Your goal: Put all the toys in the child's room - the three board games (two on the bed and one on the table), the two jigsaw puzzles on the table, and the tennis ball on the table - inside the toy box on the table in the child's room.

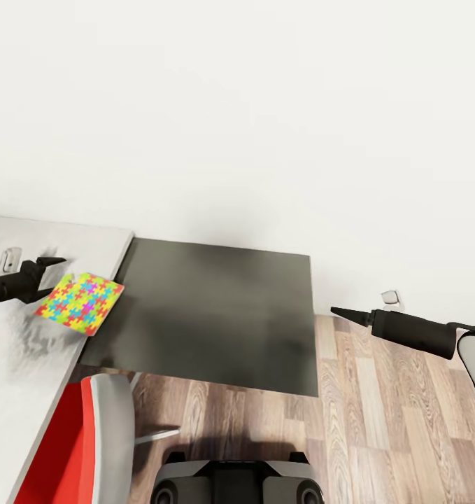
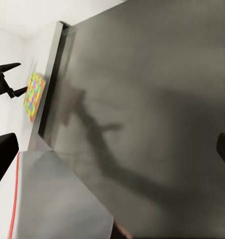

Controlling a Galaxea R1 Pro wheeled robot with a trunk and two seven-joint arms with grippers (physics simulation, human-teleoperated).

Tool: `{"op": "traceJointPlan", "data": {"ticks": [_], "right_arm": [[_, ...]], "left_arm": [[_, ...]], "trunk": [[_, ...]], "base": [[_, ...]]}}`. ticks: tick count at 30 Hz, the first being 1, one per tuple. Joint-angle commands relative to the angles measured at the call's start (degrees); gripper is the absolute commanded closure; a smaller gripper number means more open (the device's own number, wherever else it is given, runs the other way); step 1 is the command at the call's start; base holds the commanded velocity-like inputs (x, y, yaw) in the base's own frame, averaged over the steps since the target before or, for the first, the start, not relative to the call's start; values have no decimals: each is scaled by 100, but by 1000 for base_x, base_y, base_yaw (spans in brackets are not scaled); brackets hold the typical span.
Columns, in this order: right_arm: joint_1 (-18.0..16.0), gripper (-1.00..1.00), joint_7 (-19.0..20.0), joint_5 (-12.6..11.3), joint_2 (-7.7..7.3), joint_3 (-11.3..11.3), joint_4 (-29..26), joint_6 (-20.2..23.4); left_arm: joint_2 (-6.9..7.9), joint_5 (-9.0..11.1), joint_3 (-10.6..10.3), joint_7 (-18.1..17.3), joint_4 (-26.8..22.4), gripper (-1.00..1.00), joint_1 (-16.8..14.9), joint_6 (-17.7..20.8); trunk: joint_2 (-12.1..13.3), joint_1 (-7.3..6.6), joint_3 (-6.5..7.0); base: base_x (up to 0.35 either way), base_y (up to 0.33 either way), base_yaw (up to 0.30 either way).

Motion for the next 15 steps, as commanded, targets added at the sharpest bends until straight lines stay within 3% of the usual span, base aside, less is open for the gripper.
{"op": "traceJointPlan", "data": {"ticks": [1,15], "right_arm": [[-5,-100,35,27,0,-5,0,26],[-5,-100,33,27,0,0,0,26]], "left_arm": [[-177,26,9,55,-1,-100,-9,27],[-154,39,18,40,-63,-100,-78,32]], "trunk": [[-6,5,-8],[-6,5,-8]], "base": [[0,0,-84],[0,0,-29]]}}
